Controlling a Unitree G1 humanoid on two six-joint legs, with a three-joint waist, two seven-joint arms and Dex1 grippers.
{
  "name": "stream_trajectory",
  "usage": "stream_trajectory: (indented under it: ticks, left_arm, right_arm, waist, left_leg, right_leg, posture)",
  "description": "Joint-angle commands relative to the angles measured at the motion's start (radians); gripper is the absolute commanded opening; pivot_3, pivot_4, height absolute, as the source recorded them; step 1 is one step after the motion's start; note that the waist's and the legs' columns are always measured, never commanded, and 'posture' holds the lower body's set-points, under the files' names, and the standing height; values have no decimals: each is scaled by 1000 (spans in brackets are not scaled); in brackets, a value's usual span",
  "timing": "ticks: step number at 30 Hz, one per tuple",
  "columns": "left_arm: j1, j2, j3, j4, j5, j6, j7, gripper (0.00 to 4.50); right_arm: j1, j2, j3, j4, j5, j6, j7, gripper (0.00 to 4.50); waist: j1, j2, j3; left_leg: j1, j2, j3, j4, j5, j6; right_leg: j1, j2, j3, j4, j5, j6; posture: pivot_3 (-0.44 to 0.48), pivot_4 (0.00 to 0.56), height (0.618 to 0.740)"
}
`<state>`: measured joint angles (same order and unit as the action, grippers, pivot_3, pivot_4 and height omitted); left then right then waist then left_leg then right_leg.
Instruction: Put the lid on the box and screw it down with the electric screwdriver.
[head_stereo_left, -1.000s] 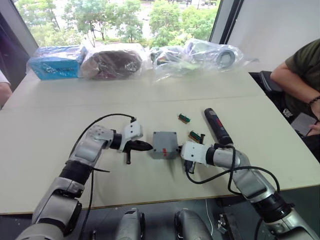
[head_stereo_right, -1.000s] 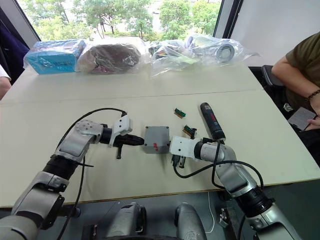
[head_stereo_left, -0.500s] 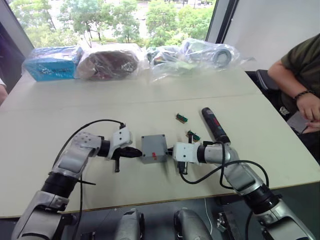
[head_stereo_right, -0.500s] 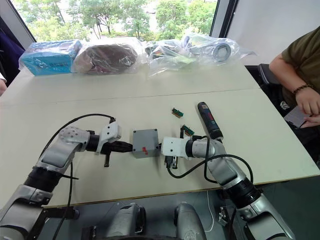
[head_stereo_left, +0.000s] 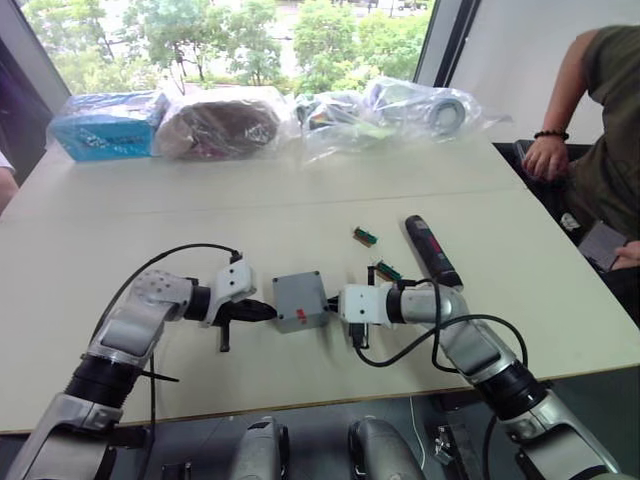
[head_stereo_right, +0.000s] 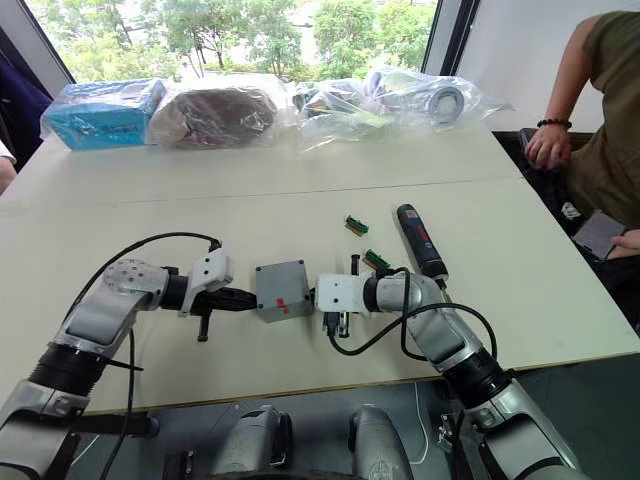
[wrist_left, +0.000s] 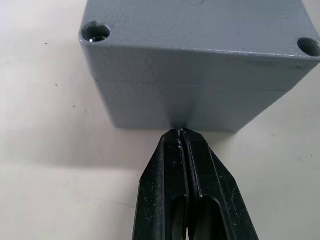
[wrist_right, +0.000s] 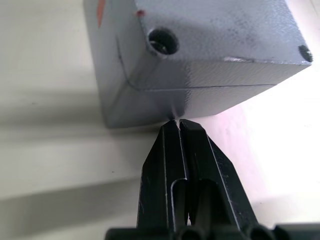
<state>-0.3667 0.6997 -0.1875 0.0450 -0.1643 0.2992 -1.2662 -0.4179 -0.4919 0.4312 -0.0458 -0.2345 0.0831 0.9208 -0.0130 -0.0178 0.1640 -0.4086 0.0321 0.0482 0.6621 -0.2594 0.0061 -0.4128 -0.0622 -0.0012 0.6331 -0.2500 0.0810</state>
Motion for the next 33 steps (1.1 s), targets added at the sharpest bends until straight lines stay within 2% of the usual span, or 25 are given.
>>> stream_trajectory:
  ticks: [1,6,9,12,16,22,33]
  left_arm:
    - [21,46,47,-59,-36,2,-12,0]
    - [55,126,118,-143,-104,49,-28,0]
    - [28,149,186,-218,-198,140,-18,0]
    - [-8,159,234,-276,-275,219,-4,0]
    - [-72,156,255,-333,-346,292,26,0]
    - [-123,132,225,-367,-386,328,68,0]
    - [-128,132,208,-387,-398,332,89,0]
  right_arm:
    - [8,-21,-20,-60,7,8,1,42]
    - [57,-79,-140,-163,73,94,-5,42]
    - [91,-93,-254,-254,152,217,-21,42]
    - [115,-95,-338,-331,214,372,-35,804]
    - [125,-55,-434,-381,310,593,-89,2298]
    - [88,37,-495,-331,421,805,-184,2298]
    - [56,27,-489,-223,468,802,-254,2298]
  waist:
    - [0,0,0]
    - [4,0,2]
    - [4,0,2]
    - [4,-1,3]
    - [3,-1,3]
    - [0,0,4]
    - [1,0,5]
  left_leg:
    - [0,0,0,0,0,0]
    - [0,0,0,0,0,0]
    - [0,-1,0,0,0,0]
    - [0,0,0,0,0,0]
    - [0,0,0,0,0,0]
    - [0,0,0,0,0,0]
    - [0,-1,0,0,0,0]
  right_leg:
    - [0,0,0,0,0,0]
    - [0,-1,0,0,0,0]
    - [0,-3,0,0,0,0]
    - [0,-3,0,0,0,0]
    - [0,-2,0,0,0,0]
    - [0,-1,0,0,0,0]
    - [0,0,0,0,0,0]
  posture:
    - [0,150,740]
    - [0,150,740]
    - [0,150,740]
    - [0,150,740]
    - [0,150,740]
    - [0,150,740]
    - [0,150,740]
